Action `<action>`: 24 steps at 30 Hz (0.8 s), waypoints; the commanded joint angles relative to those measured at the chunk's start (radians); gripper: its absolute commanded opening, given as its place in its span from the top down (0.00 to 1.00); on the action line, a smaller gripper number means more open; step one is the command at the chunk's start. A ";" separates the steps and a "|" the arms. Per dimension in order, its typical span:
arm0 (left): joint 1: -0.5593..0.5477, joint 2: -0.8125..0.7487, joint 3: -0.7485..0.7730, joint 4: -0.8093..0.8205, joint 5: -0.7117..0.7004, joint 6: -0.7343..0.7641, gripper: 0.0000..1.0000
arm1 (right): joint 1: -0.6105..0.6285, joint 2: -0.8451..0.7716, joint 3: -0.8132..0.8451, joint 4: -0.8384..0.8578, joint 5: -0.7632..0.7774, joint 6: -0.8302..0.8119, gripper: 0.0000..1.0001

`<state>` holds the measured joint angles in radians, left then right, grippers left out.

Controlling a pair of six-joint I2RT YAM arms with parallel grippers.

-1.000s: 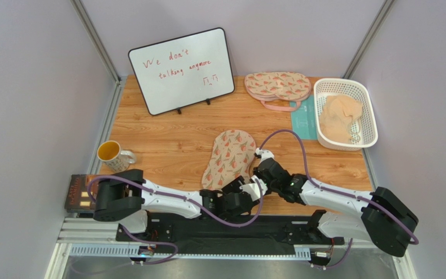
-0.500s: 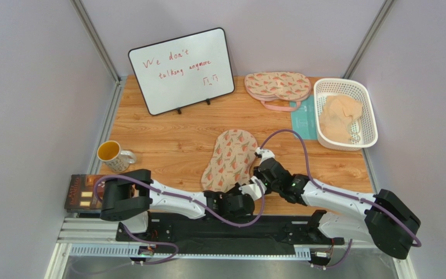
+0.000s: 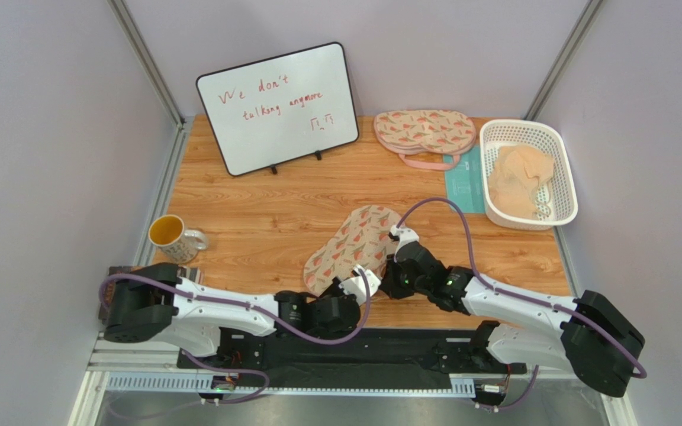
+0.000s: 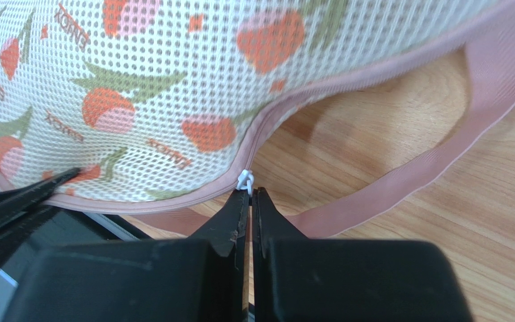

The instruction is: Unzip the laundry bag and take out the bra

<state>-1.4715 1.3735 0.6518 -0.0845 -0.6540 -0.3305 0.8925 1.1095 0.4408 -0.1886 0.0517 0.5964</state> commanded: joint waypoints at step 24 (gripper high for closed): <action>-0.003 -0.363 -0.139 -0.274 -0.049 -0.088 0.50 | -0.013 0.000 0.044 -0.043 0.057 -0.027 1.00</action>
<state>-1.4731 0.9817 0.4751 -0.3176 -0.6891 -0.4225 0.8875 1.1103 0.4538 -0.2035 0.0784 0.5854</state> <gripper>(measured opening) 0.407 0.006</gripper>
